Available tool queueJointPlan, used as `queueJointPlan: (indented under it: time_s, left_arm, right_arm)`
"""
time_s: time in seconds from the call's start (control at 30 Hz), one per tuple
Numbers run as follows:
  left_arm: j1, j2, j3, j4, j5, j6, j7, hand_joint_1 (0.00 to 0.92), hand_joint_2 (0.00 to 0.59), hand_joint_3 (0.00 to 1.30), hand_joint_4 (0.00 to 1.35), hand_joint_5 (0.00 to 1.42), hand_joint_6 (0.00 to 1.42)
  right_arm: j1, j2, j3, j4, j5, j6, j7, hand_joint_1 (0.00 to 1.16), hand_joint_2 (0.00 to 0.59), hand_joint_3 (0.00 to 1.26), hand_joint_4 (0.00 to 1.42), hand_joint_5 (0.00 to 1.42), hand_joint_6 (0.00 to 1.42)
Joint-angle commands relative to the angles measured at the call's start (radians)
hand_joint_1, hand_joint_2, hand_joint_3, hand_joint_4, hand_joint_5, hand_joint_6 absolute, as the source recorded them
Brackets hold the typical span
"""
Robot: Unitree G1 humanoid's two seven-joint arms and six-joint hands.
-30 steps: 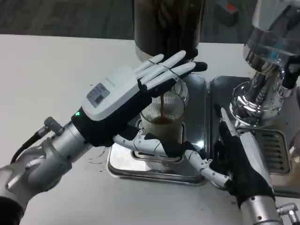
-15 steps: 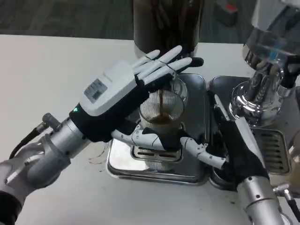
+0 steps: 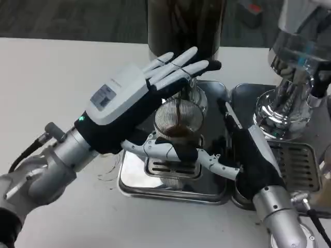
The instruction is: Grasp the cup under the faucet to collect the drink, then remove the cup.
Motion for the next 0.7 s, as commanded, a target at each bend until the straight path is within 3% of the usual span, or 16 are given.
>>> queueJointPlan:
  time_s: [0.03, 0.47, 0.7]
  left_arm:
    - [0.014, 0.017, -0.024, 0.019, 0.019, 0.002, -0.021, 0.0, 0.099, 0.15, 0.01, 0.26, 0.09]
    - [0.029, 0.022, -0.009, 0.044, -0.048, 0.018, -0.03, 0.0, 0.124, 0.15, 0.01, 0.26, 0.09]
    - [0.054, 0.039, 0.061, 0.023, -0.166, 0.034, -0.051, 0.0, 0.124, 0.15, 0.01, 0.24, 0.08]
  right_arm:
    - [-0.02, 0.008, 0.003, 0.022, 0.016, -0.039, 0.009, 0.76, 0.264, 0.0, 0.0, 0.0, 0.0]
    - [-0.039, 0.022, 0.005, 0.056, 0.031, -0.067, 0.022, 0.76, 0.274, 0.0, 0.0, 0.0, 0.0]
    - [-0.02, 0.02, -0.003, 0.047, 0.032, -0.072, 0.024, 0.75, 0.275, 0.0, 0.0, 0.0, 0.0]
